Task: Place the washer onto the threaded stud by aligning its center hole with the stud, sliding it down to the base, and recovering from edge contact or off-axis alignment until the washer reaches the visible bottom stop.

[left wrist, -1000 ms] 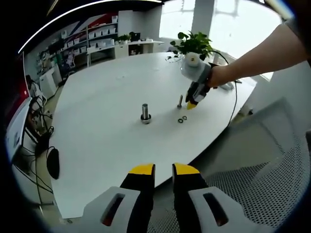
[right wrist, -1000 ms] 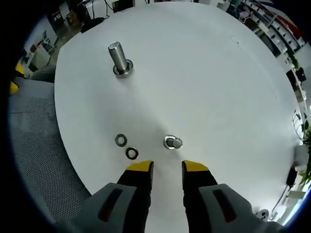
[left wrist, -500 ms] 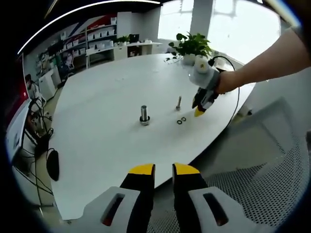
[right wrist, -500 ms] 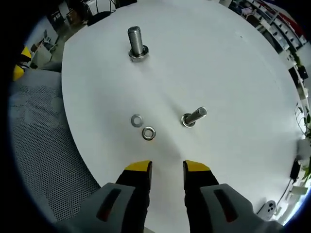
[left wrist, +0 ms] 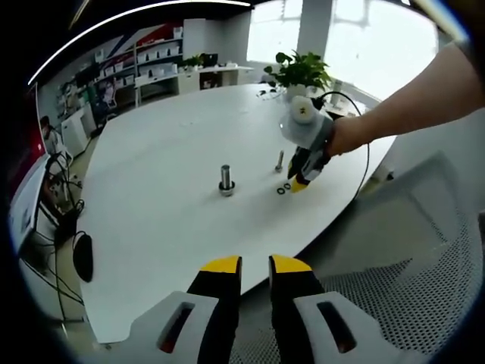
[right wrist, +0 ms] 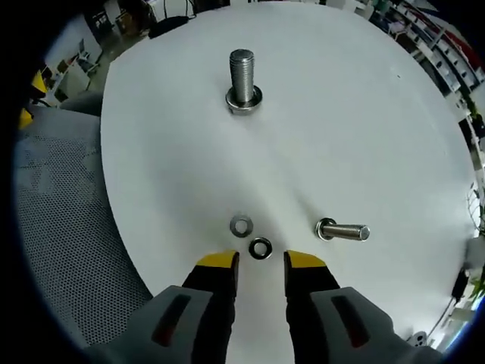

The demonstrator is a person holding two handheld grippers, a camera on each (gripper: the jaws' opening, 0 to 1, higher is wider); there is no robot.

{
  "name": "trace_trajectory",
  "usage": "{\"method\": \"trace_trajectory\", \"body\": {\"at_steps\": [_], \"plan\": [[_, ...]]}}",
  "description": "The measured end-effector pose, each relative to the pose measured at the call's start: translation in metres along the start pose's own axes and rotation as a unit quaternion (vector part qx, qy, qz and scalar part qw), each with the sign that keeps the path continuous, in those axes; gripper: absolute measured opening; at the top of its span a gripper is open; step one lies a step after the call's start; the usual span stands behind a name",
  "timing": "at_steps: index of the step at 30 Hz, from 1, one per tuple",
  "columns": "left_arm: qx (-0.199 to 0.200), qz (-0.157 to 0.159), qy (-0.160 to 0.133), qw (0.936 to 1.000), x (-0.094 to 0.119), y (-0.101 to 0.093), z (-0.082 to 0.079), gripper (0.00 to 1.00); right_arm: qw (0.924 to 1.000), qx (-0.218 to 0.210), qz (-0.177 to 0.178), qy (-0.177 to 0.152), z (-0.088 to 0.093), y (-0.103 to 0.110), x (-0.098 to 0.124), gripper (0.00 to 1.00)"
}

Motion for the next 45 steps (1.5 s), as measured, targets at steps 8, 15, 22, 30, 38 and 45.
{"method": "trace_trajectory", "body": {"at_steps": [8, 15, 22, 30, 38, 45], "plan": [[0.0, 0.0, 0.0, 1.0, 0.0, 0.0, 0.0, 0.12, 0.9996, 0.024, -0.015, 0.003, -0.003, 0.002, -0.003, 0.19], [0.0, -0.001, -0.001, 1.0, 0.0, 0.0, 0.0, 0.12, 0.9992, 0.033, -0.023, 0.005, -0.003, -0.003, -0.003, 0.16], [0.004, -0.004, 0.002, 1.0, 0.0, 0.001, 0.0, 0.11, 0.9974, 0.065, -0.017, 0.026, -0.008, -0.002, -0.003, 0.15], [0.003, -0.004, 0.004, 1.0, 0.0, 0.0, 0.0, 0.11, 0.9926, 0.062, -0.005, 0.105, -0.021, 0.001, -0.003, 0.15], [0.002, -0.003, 0.005, 1.0, -0.001, 0.0, 0.0, 0.11, 0.9889, 0.076, 0.047, 0.118, -0.023, 0.012, -0.004, 0.15], [-0.005, 0.005, 0.006, 1.0, -0.001, -0.002, 0.001, 0.11, 0.9932, 0.067, 0.039, 0.087, -0.018, 0.01, -0.003, 0.15]]}}
Point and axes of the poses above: the point that each gripper's makers call its tool centre point, and the gripper's own axes: x roughly backward along the fingers, y roughly to its left, z roughly out of its underside, the point moved 8 cm from there along x, roughly backward along the fingers, and after that the axes turned 10 degrees about y, right-handed, at the moved point
